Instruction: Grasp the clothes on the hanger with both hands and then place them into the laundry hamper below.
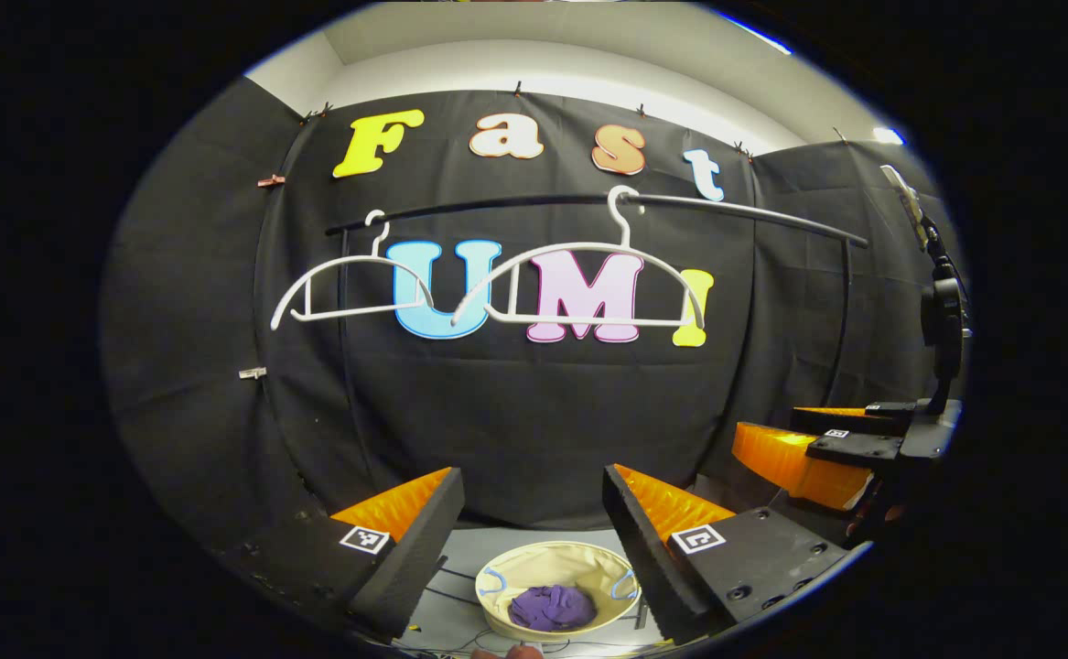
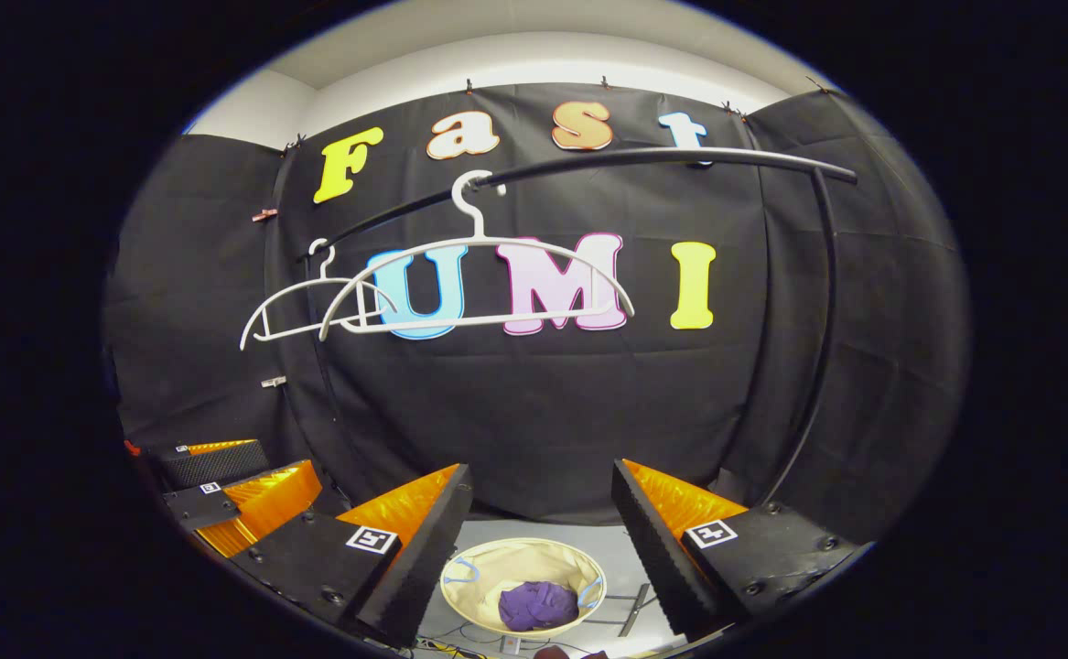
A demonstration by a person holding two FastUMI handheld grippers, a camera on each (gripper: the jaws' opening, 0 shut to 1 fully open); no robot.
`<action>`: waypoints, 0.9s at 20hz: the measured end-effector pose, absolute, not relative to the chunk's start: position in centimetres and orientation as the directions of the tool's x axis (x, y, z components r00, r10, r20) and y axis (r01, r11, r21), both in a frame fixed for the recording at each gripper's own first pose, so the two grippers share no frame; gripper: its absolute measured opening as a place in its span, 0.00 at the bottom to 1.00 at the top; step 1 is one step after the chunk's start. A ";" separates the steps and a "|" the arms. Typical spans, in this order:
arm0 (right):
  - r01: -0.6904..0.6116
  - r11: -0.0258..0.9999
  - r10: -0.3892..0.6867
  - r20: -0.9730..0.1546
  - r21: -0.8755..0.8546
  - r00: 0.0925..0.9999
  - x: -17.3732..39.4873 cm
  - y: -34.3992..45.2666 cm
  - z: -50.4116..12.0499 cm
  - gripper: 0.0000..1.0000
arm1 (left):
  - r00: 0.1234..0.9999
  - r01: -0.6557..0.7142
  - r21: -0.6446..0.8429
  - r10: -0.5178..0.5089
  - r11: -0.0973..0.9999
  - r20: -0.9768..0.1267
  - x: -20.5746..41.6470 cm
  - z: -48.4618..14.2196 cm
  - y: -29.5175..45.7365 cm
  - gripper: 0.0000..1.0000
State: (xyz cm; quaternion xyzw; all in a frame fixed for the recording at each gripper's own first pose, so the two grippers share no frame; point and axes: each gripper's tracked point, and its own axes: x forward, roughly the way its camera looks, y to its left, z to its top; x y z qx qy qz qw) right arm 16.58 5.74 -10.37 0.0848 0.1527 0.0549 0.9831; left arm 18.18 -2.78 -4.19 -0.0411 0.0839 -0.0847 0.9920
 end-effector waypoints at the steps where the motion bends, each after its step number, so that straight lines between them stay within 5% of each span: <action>1: -0.080 0.980 0.130 -0.281 0.182 0.951 16.3 5.6 -9.8 0.98 | 0.973 0.162 -0.093 -0.175 0.982 -0.151 17.9 -3.6 -2.7 0.96; 18: -0.043 0.987 0.051 -0.049 0.157 0.998 12.3 2.7 1.3 0.98 | 0.987 0.159 -0.069 -0.158 0.985 0.016 11.9 4.7 -1.9 0.94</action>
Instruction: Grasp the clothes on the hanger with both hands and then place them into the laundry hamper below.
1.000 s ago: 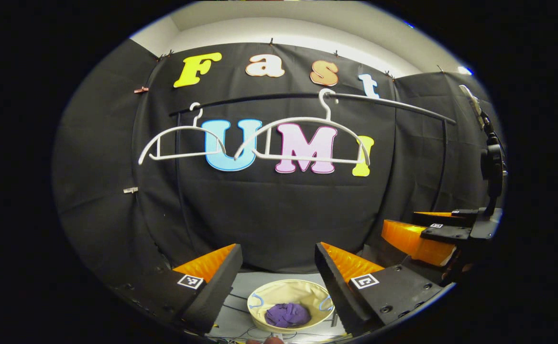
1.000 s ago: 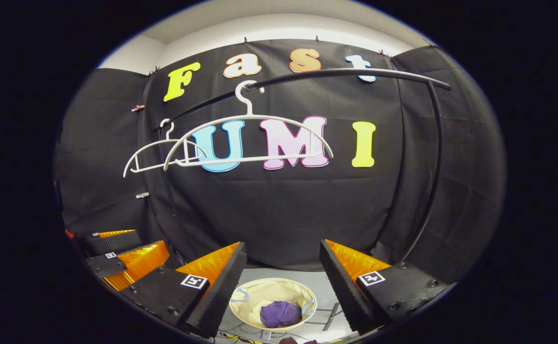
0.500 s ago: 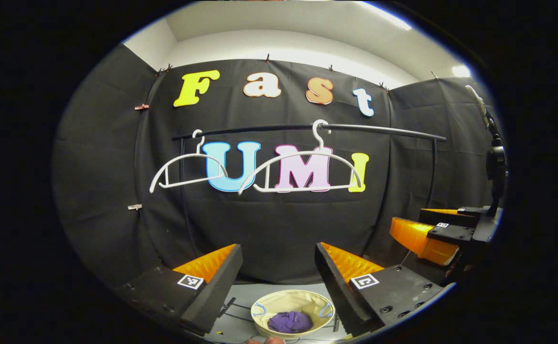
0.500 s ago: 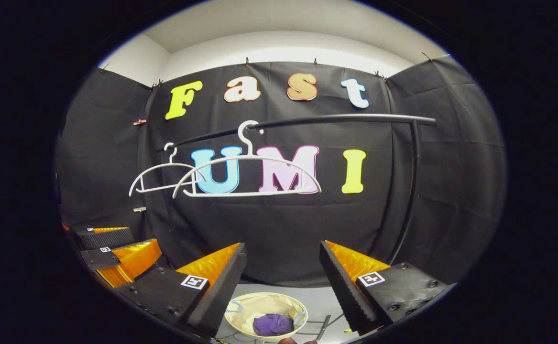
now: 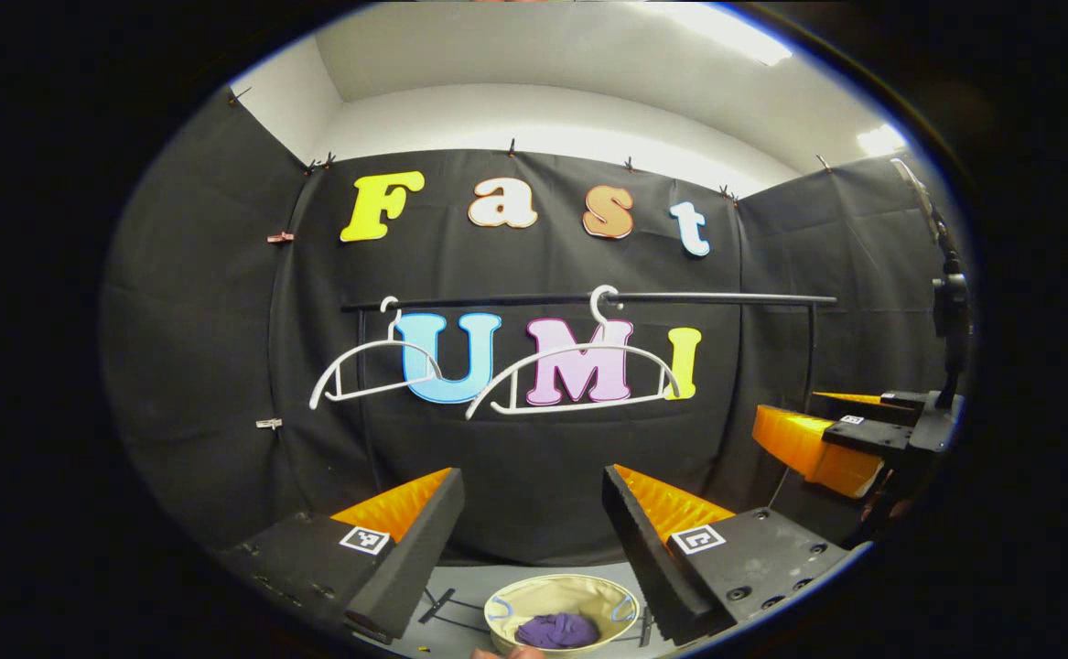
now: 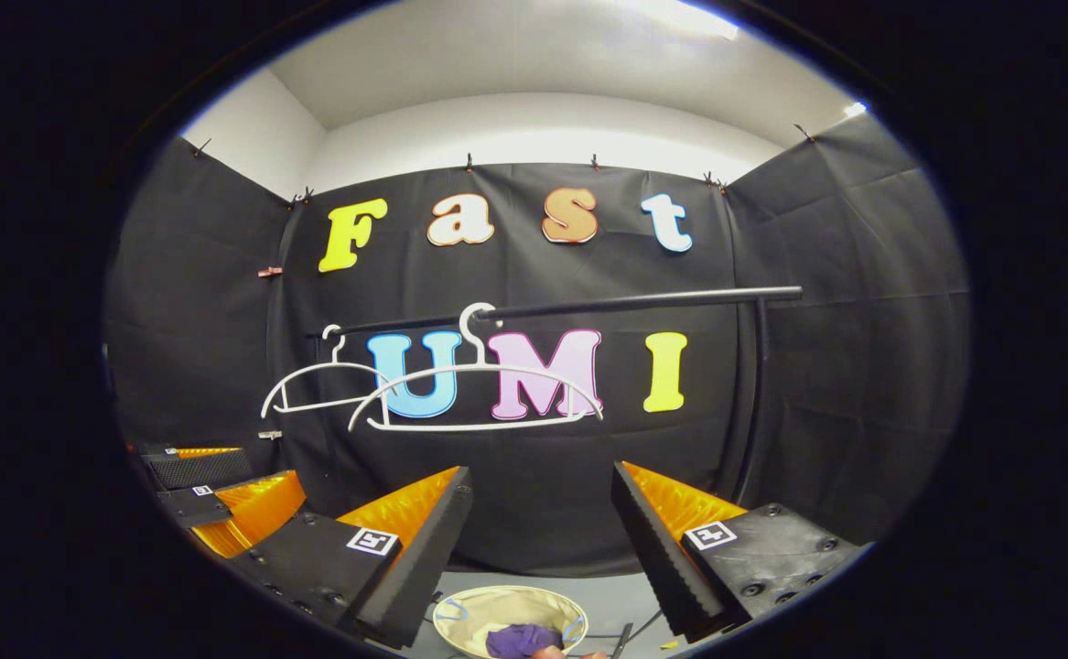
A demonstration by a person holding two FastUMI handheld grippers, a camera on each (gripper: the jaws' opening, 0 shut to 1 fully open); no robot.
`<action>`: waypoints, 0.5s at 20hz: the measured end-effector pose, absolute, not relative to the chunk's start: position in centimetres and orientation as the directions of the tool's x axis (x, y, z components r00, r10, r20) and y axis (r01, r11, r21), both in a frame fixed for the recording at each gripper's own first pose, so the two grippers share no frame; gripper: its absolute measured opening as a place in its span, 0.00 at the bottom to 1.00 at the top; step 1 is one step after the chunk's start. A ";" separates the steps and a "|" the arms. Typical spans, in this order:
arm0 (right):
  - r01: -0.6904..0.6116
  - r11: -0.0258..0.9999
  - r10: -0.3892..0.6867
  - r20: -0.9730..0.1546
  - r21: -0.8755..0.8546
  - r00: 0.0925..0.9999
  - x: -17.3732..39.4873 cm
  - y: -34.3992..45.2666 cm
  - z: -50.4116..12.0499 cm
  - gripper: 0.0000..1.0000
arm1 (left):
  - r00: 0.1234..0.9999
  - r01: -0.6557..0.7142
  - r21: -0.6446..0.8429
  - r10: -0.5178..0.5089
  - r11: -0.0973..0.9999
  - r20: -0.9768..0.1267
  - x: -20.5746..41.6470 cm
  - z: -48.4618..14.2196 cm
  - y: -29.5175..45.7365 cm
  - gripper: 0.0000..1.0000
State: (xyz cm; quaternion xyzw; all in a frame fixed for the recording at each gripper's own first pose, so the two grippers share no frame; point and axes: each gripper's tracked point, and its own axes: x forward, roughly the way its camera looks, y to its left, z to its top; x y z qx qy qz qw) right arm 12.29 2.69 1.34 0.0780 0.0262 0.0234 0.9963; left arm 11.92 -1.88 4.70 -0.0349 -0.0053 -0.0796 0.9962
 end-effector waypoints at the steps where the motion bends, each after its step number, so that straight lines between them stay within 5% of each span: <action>1: -0.044 0.986 0.051 -0.040 0.160 0.998 12.0 2.5 1.8 0.98 | 0.987 0.159 -0.070 -0.157 0.985 0.028 11.5 5.2 -1.8 0.94; 10: -0.017 0.992 0.019 -0.011 0.126 1.000 8.8 0.6 3.6 1.00 | 0.988 0.126 -0.053 -0.121 0.991 0.093 8.1 8.1 -0.8 0.93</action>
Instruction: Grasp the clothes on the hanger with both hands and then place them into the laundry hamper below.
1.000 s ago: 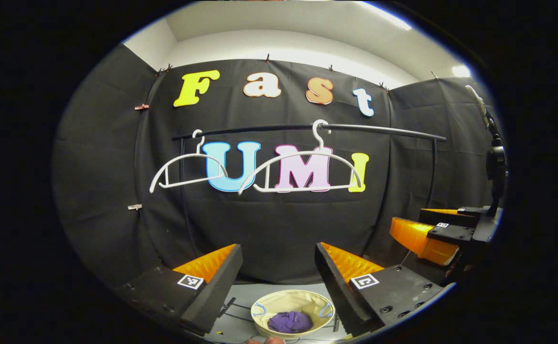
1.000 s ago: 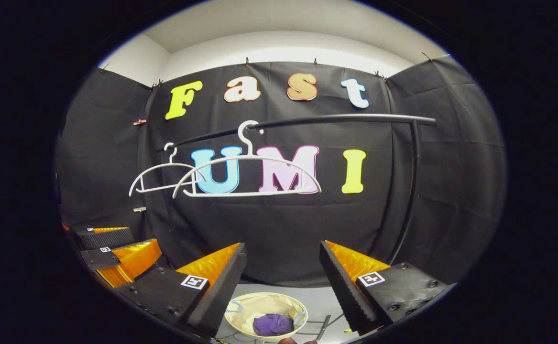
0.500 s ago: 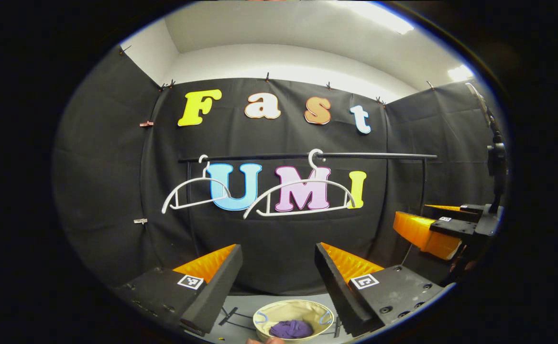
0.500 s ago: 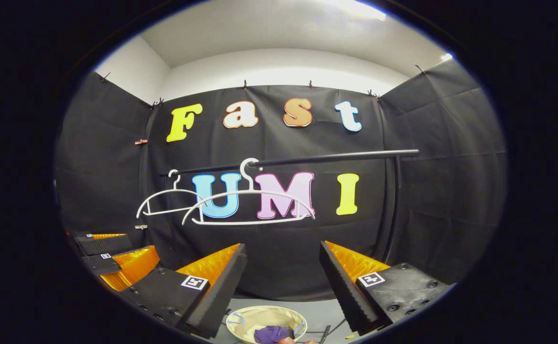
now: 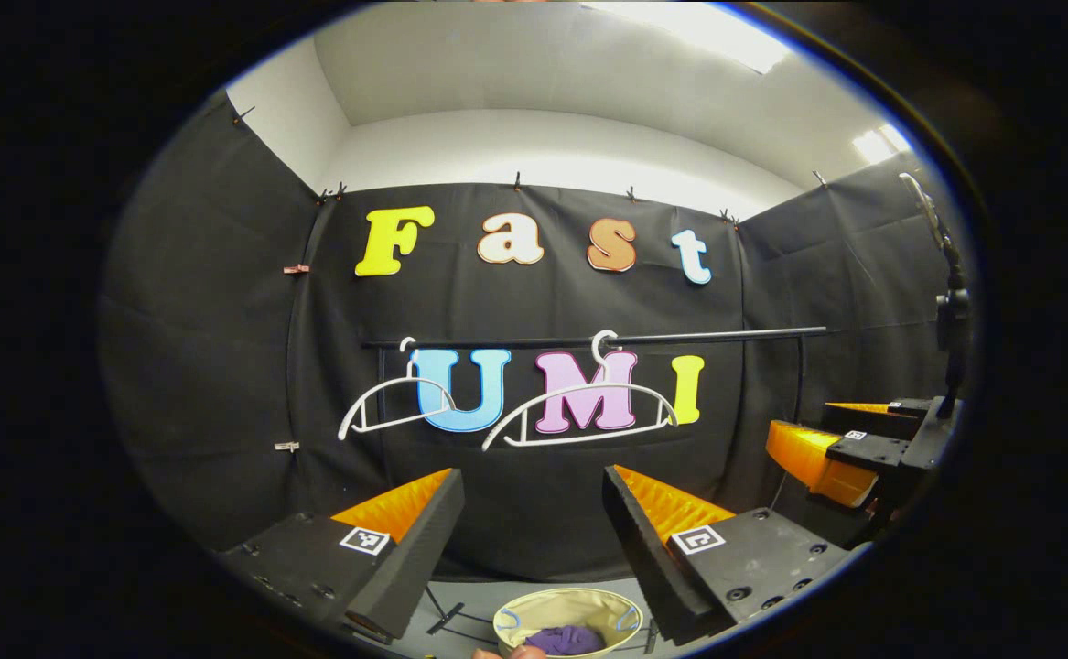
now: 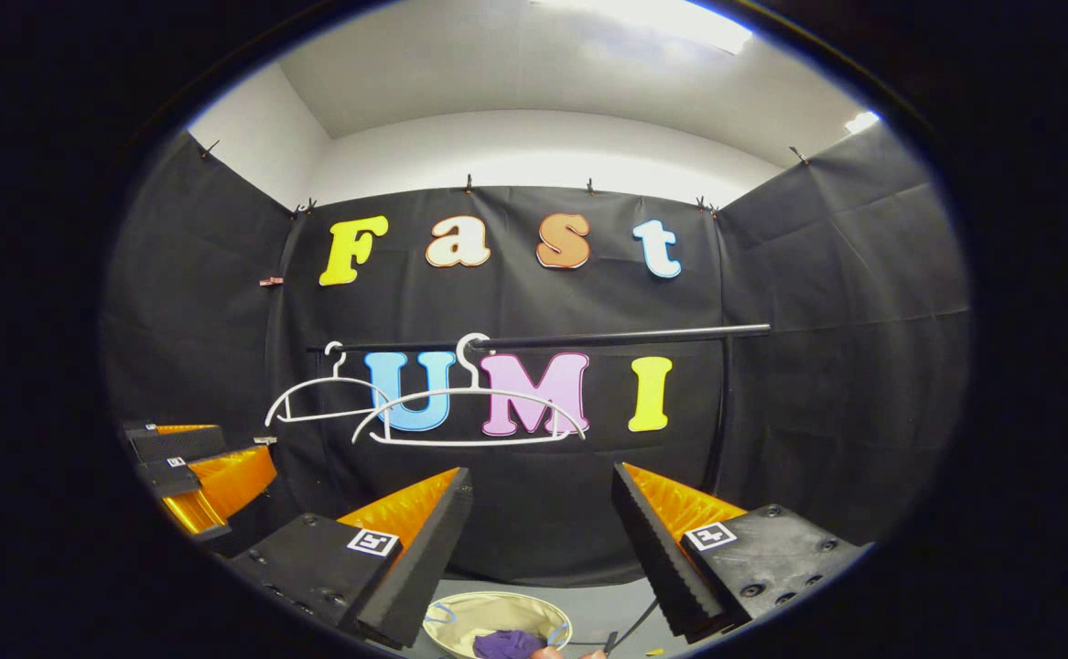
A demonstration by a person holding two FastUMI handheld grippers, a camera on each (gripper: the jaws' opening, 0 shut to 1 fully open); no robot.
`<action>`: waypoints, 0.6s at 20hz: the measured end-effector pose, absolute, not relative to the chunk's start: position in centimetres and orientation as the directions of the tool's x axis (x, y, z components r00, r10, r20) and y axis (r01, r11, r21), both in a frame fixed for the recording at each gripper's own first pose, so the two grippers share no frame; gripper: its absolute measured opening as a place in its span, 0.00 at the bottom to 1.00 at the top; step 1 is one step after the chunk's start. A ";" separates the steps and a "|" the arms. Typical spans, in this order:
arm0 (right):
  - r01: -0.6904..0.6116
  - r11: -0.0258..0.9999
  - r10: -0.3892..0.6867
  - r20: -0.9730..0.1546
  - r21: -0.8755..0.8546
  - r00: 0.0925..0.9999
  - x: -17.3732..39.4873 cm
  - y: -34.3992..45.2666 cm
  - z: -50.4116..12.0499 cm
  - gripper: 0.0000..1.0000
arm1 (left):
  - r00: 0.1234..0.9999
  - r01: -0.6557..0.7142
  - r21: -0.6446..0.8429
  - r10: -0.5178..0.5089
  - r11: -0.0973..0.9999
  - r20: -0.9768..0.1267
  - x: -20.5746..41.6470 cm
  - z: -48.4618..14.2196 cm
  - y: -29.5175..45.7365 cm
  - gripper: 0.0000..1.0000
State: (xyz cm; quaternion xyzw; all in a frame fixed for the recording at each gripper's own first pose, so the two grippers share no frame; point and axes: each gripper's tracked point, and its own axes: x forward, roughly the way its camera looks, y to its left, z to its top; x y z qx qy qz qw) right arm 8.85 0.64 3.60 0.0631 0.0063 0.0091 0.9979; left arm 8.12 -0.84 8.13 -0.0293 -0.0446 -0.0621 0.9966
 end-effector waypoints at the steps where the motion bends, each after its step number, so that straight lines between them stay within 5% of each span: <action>1: -0.014 0.992 0.015 -0.008 0.124 1.000 8.6 0.4 3.6 1.00 | 0.988 0.126 -0.042 -0.121 0.991 0.096 7.8 8.1 -0.7 0.93; 12: -0.012 0.994 0.015 -0.023 0.111 1.000 8.3 0.1 2.9 0.98 | 0.989 0.126 -0.011 -0.125 0.992 0.083 7.3 7.3 -1.2 0.95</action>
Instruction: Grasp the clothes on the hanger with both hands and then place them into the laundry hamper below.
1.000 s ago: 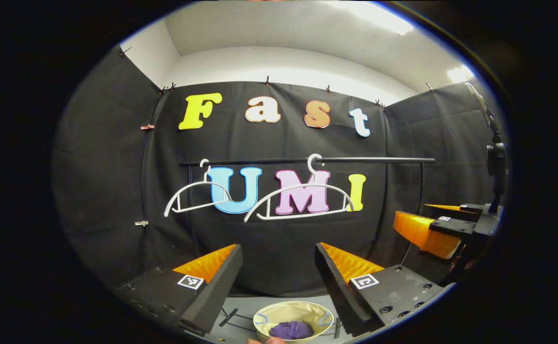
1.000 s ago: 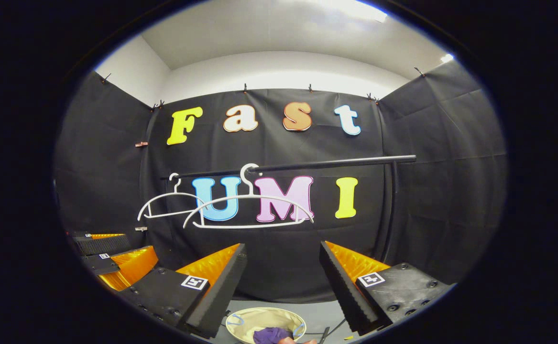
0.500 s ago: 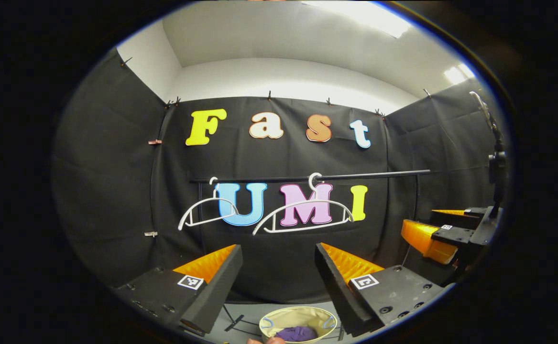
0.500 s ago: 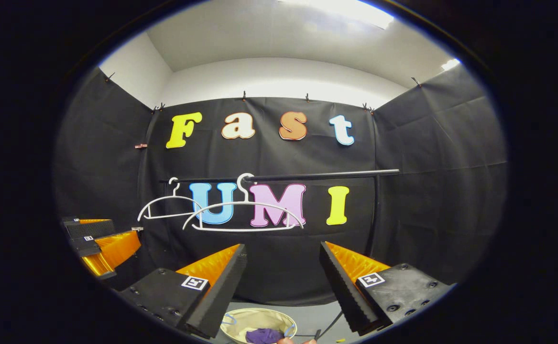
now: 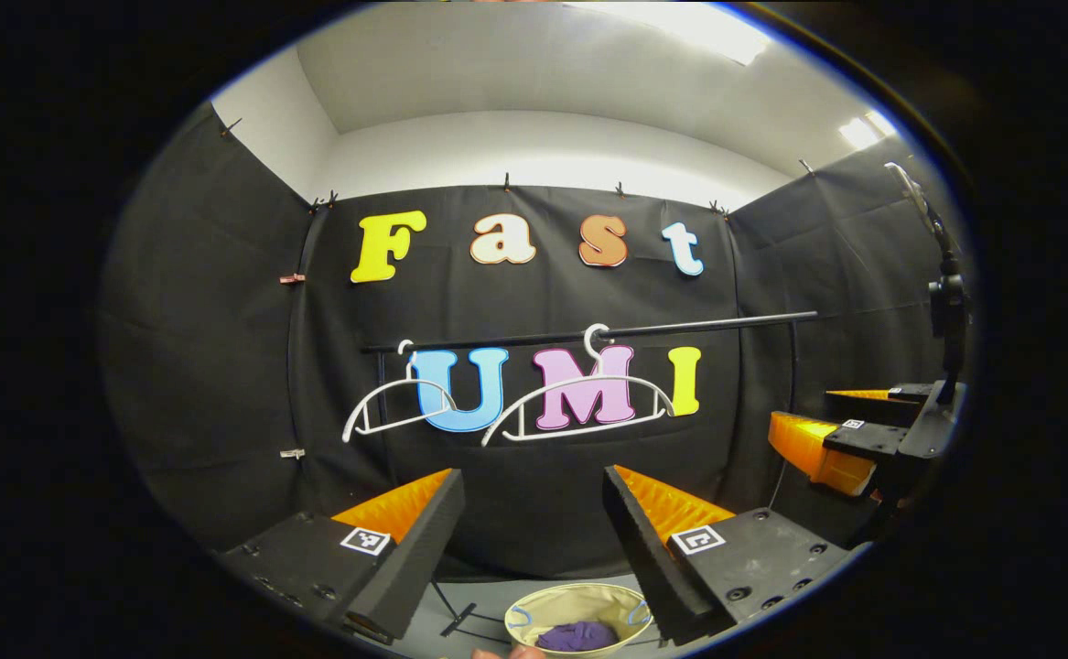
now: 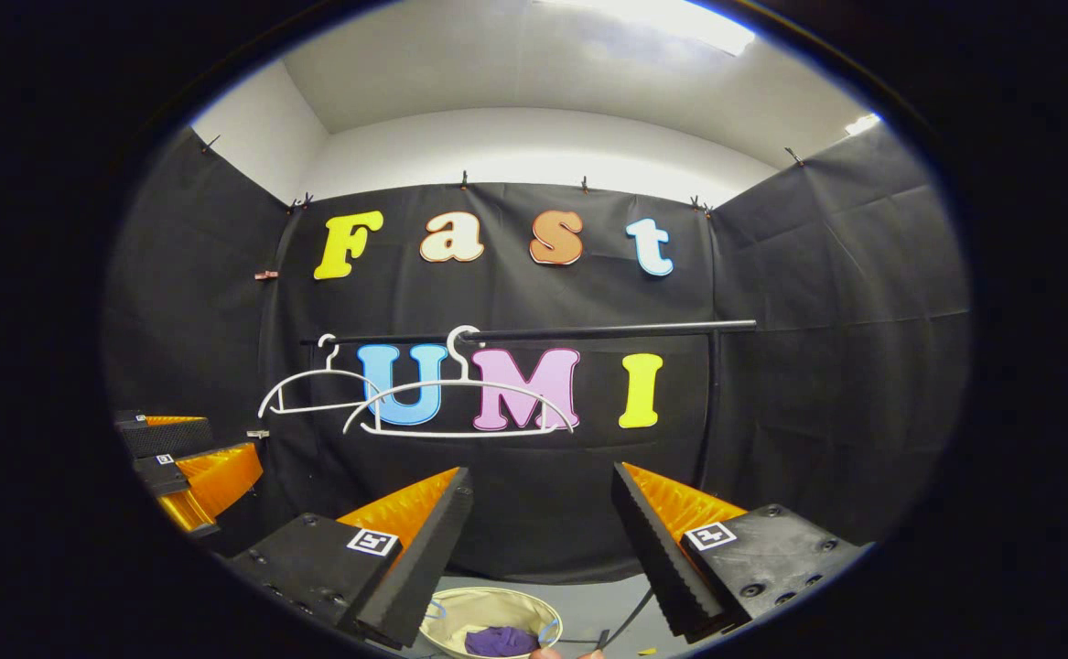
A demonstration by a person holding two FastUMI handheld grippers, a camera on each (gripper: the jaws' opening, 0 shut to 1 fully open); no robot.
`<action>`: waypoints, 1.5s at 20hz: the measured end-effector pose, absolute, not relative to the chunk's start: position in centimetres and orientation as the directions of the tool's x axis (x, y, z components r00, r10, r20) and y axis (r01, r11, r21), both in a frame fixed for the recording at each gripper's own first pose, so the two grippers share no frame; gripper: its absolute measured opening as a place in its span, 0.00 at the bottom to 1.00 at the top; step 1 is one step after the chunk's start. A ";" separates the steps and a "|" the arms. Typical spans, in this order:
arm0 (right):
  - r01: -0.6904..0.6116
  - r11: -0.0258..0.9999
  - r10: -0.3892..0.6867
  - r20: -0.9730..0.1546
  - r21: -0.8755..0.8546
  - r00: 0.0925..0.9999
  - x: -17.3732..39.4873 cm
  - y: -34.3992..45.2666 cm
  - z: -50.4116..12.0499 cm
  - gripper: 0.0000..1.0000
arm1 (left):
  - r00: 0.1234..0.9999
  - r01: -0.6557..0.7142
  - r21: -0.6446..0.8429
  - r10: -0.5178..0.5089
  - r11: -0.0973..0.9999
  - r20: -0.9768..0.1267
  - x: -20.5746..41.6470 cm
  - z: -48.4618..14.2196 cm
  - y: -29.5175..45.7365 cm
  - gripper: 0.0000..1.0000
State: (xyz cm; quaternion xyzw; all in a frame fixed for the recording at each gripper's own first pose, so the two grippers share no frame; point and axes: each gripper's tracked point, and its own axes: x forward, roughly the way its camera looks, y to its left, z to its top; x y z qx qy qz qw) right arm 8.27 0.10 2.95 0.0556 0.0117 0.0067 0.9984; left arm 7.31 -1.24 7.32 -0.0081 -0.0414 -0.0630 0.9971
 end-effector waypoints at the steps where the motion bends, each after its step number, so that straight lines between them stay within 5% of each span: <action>1: -0.018 0.994 0.021 -0.021 0.107 1.000 8.2 0.3 3.0 0.98 | 0.989 0.126 -0.012 -0.125 0.992 0.081 7.3 7.2 -1.3 0.95; 30: -0.038 0.996 0.041 -0.037 0.078 0.998 8.1 1.8 2.4 0.98 | 0.990 0.123 -0.010 -0.123 0.992 0.062 7.9 6.5 -1.0 0.95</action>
